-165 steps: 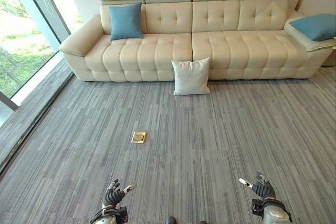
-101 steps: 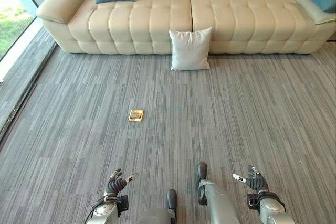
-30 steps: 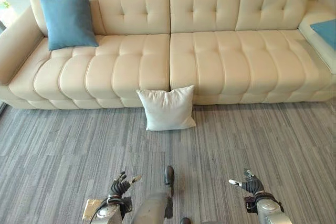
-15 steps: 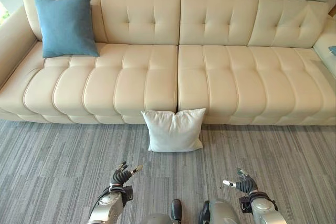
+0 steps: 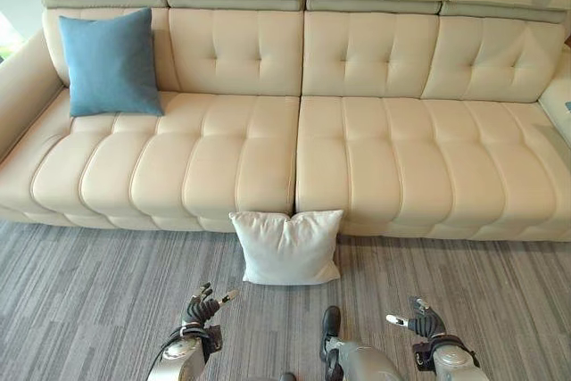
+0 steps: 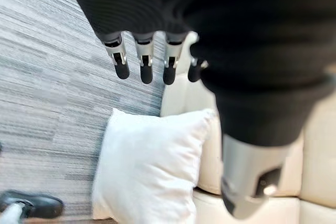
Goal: Pick up all the scattered cushions and arrange them neatly on the sofa.
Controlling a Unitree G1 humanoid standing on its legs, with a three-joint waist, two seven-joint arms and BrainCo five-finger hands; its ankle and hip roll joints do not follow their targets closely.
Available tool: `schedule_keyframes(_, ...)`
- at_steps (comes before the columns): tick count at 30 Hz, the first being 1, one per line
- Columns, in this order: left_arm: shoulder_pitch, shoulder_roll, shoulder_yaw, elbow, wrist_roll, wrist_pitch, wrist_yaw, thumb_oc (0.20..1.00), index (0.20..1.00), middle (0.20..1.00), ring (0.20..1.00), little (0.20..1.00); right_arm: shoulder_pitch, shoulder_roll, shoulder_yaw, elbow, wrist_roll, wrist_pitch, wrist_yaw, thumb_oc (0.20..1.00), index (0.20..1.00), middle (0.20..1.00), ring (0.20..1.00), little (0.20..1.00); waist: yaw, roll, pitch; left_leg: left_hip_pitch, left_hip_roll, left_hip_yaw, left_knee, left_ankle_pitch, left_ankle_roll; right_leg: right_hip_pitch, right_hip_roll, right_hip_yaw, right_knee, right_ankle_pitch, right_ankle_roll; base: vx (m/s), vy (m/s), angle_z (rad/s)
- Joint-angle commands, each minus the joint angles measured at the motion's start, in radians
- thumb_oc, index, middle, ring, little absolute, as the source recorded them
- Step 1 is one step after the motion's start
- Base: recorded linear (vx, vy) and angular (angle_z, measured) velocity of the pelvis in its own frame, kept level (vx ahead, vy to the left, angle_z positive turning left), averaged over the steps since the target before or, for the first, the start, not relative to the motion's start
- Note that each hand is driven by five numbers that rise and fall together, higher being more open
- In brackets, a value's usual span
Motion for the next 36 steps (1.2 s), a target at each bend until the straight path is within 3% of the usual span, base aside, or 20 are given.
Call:
schedule_keyframes(1,-0.01,0.007,0.0,-0.052,-0.009,-0.037,-0.005,1.0,1.0,1.0,1.0,1.0,-0.018,-0.058,-0.005,-0.042,0.027,-0.024,-0.012,1.0,1.0,1.0,1.0,1.0,-0.012,0.007,0.018,-0.1,0.074,0.012,0.165,0.072,-0.073,0.11,-0.033,0.015,0.004,-0.168,0.054,0.13,-0.211,0.08)
schedule_keyframes(2,-0.018,0.006,-0.012,-0.053,-0.022,-0.042,-0.003,1.0,1.0,1.0,1.0,1.0,-0.02,-0.071,-0.006,-0.046,0.033,-0.027,-0.014,1.0,1.0,1.0,1.0,1.0,0.002,-0.001,0.043,-0.189,0.063,-0.013,0.331,0.104,-0.085,0.143,-0.038,0.009,0.006,-0.193,0.029,0.09,-0.151,0.02)
schedule_keyframes(4,-0.019,0.005,-0.013,-0.052,-0.023,-0.042,-0.002,1.0,1.0,1.0,1.0,1.0,-0.021,-0.071,-0.007,-0.041,0.032,-0.024,-0.015,1.0,1.0,1.0,1.0,1.0,0.002,-0.003,0.046,-0.208,0.067,-0.008,0.337,0.098,-0.079,0.149,-0.04,0.008,0.005,-0.198,0.025,0.09,-0.113,-0.09)
schedule_keyframes(7,-0.016,0.005,-0.017,-0.052,-0.019,-0.036,-0.003,1.0,1.0,1.0,1.0,1.0,-0.017,-0.071,-0.01,-0.031,0.033,-0.018,-0.019,1.0,1.0,1.0,1.0,1.0,0.005,-0.019,0.042,-0.223,0.085,0.012,0.214,0.053,-0.054,0.168,-0.053,-0.006,0.002,-0.215,0.03,0.12,-0.037,0.02)
schedule_keyframes(8,-0.013,0.006,-0.021,-0.049,-0.016,-0.033,-0.003,1.0,1.0,1.0,1.0,1.0,-0.011,-0.069,-0.009,-0.032,0.031,-0.017,-0.02,1.0,1.0,1.0,1.0,1.0,0.003,-0.022,0.039,-0.203,0.098,0.018,0.115,0.056,-0.051,0.173,-0.058,-0.01,0.004,-0.224,0.032,0.15,0.023,0.07)
schedule_keyframes(9,-0.012,0.006,-0.025,-0.05,-0.013,-0.031,0.0,1.0,1.0,1.0,1.0,1.0,-0.007,-0.069,-0.008,-0.034,0.028,-0.017,-0.021,1.0,1.0,1.0,1.0,1.0,0.001,-0.023,0.035,-0.199,0.12,0.005,0.025,0.087,-0.053,0.173,-0.06,-0.013,0.01,-0.234,0.032,0.17,0.086,0.12)
schedule_keyframes(10,-0.01,0.007,-0.03,-0.05,-0.006,-0.028,0.002,1.0,1.0,1.0,1.0,1.0,-0.001,-0.071,-0.003,-0.036,0.021,-0.015,-0.021,1.0,1.0,1.0,1.0,1.0,-0.006,-0.016,0.031,-0.201,0.159,-0.019,-0.093,0.175,-0.071,0.176,-0.059,-0.018,0.018,-0.252,0.026,0.16,0.129,0.14)
schedule_keyframes(11,-0.009,0.005,-0.032,-0.049,-0.005,-0.028,0.005,1.0,1.0,1.0,1.0,1.0,0.001,-0.073,-0.001,-0.037,0.017,-0.015,-0.022,1.0,1.0,1.0,1.0,1.0,-0.009,-0.015,0.031,-0.209,0.179,-0.022,-0.132,0.214,-0.082,0.178,-0.061,-0.022,0.021,-0.256,0.028,0.15,0.182,0.18)
schedule_keyframes(14,-0.003,0.011,-0.029,-0.049,0.01,-0.03,0.002,1.0,1.0,1.0,1.0,1.0,0.0,-0.08,0.002,-0.031,0.001,-0.008,-0.016,1.0,1.0,1.0,1.0,1.0,-0.008,-0.01,0.028,-0.211,0.211,-0.03,-0.16,0.246,-0.102,0.214,-0.083,-0.01,0.004,-0.257,0.041,0.18,0.307,0.08)
schedule_keyframes(19,0.0,0.018,-0.025,-0.037,0.005,-0.032,-0.008,1.0,1.0,1.0,1.0,1.0,-0.001,-0.067,-0.006,-0.024,-0.015,-0.002,-0.002,1.0,1.0,1.0,1.0,1.0,-0.004,-0.004,-0.002,-0.194,0.183,-0.003,-0.16,0.188,-0.089,0.238,-0.124,-0.012,-0.026,-0.22,0.079,0.17,0.374,-0.14)
schedule_keyframes(25,-0.019,0.054,-0.019,-0.015,0.017,-0.033,0.004,1.0,1.0,1.0,1.0,1.0,-0.049,-0.022,0.022,-0.003,-0.027,0.006,-0.014,1.0,1.0,1.0,1.0,1.0,0.02,-0.022,-0.005,-0.179,0.112,0.026,-0.16,0.114,-0.022,0.165,-0.196,0.034,0.033,-0.148,0.138,0.12,0.418,-0.05)
schedule_keyframes(27,-0.017,0.071,-0.003,-0.018,0.019,-0.035,0.011,1.0,1.0,1.0,1.0,1.0,-0.062,-0.014,0.036,-0.009,-0.043,0.008,-0.015,1.0,1.0,1.0,1.0,1.0,0.038,-0.019,0.006,-0.176,0.105,0.053,-0.16,0.101,-0.005,0.121,-0.208,0.011,0.105,-0.138,0.145,0.02,0.286,-0.45)
schedule_keyframes(30,-0.019,0.08,0.004,-0.014,0.024,-0.037,0.008,1.0,1.0,1.0,1.0,1.0,-0.066,-0.003,0.048,-0.001,-0.039,0.006,-0.009,1.0,1.0,1.0,1.0,1.0,0.037,-0.02,0.02,-0.17,0.104,0.078,-0.16,0.089,-0.006,0.064,-0.167,0.024,0.146,-0.15,0.139,0.04,0.174,-0.3)
schedule_keyframes(33,-0.023,0.081,0.015,-0.019,0.016,-0.04,0.007,1.0,1.0,1.0,1.0,1.0,-0.074,-0.005,0.058,0.018,-0.045,0.009,-0.015,1.0,1.0,1.0,1.0,1.0,0.045,-0.027,0.033,-0.161,0.102,0.106,-0.16,0.09,-0.01,0.03,-0.13,-0.013,0.069,-0.136,0.127,0.02,0.012,-0.29)
schedule_keyframes(36,-0.029,0.07,0.009,0.021,0.029,-0.032,0.0,1.0,1.0,1.0,1.0,1.0,-0.064,-0.004,0.059,0.043,-0.035,0.009,-0.014,1.0,1.0,1.0,1.0,1.0,0.03,-0.033,0.031,-0.155,0.093,0.092,-0.16,0.095,-0.01,0.061,-0.107,0.046,0.016,-0.143,0.114,0.1,-0.024,-0.06)
